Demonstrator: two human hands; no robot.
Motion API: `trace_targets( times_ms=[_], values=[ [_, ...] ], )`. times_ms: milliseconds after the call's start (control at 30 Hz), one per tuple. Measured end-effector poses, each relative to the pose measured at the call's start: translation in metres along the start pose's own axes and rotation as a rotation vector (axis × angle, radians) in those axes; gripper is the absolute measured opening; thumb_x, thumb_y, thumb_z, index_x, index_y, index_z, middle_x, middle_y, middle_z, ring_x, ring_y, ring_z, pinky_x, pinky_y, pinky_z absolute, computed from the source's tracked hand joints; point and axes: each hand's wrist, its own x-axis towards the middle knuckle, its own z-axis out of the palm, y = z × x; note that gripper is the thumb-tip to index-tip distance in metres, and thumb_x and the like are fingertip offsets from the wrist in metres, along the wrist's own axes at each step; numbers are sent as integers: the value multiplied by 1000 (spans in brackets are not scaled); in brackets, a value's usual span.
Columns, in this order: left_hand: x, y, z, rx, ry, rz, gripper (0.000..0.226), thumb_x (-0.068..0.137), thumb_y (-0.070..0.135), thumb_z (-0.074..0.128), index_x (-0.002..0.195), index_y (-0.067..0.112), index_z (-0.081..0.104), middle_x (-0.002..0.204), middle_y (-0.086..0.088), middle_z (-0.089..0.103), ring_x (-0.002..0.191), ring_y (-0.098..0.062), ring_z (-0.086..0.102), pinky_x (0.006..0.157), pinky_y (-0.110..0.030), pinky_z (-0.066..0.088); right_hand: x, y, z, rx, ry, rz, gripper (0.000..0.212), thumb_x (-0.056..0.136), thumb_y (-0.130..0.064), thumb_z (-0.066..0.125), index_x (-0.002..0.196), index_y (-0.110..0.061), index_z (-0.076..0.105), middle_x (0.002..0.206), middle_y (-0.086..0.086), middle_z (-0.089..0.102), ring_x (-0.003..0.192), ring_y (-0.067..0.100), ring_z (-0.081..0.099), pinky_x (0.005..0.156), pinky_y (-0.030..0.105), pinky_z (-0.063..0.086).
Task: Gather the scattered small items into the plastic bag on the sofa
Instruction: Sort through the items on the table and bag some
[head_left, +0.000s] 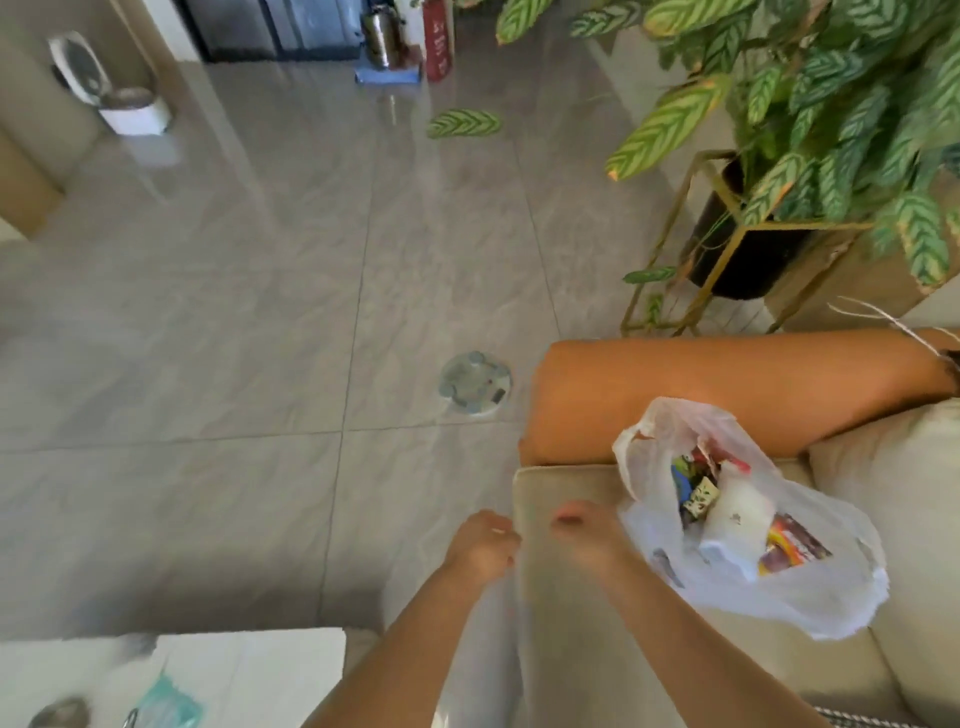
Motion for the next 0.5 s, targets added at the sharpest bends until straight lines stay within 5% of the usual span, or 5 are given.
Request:
trace_targets(
  times_ms=[167, 267, 367, 500],
  values=[
    [-18, -81, -96, 3, 116, -89, 16, 89, 4, 50, 78, 11, 60, 78, -17, 60, 71, -29, 60, 64, -31, 41, -21, -38, 111, -204, -128, -150, 23, 88, -3, 59, 109, 5, 66, 117, 20, 64, 114, 31, 58, 92, 28, 41],
    [-34, -138, -150, -43, 214, -129, 15, 90, 10, 54, 77, 13, 60, 75, -11, 62, 64, -23, 58, 59, -28, 47, -34, -54, 177, -334, -237, -213, 22, 89, -10, 58, 107, 1, 67, 115, 19, 66, 112, 31, 59, 95, 33, 44],
    [-49, -194, -197, -63, 301, -164, 17, 93, 17, 51, 100, 9, 65, 95, -11, 66, 82, -21, 60, 74, -26, 51, -52, -67, 239, -484, -329, -285, 22, 91, -17, 53, 100, -4, 69, 108, 14, 68, 104, 28, 62, 82, 27, 43],
    [-65, -261, -241, -126, 368, -237, 13, 93, 17, 49, 93, 18, 62, 94, -5, 63, 84, -18, 59, 83, -32, 53, -73, -78, 315, -615, -445, -364, 27, 94, -19, 46, 108, -9, 66, 112, 8, 68, 108, 23, 60, 86, 26, 43]
  ],
)
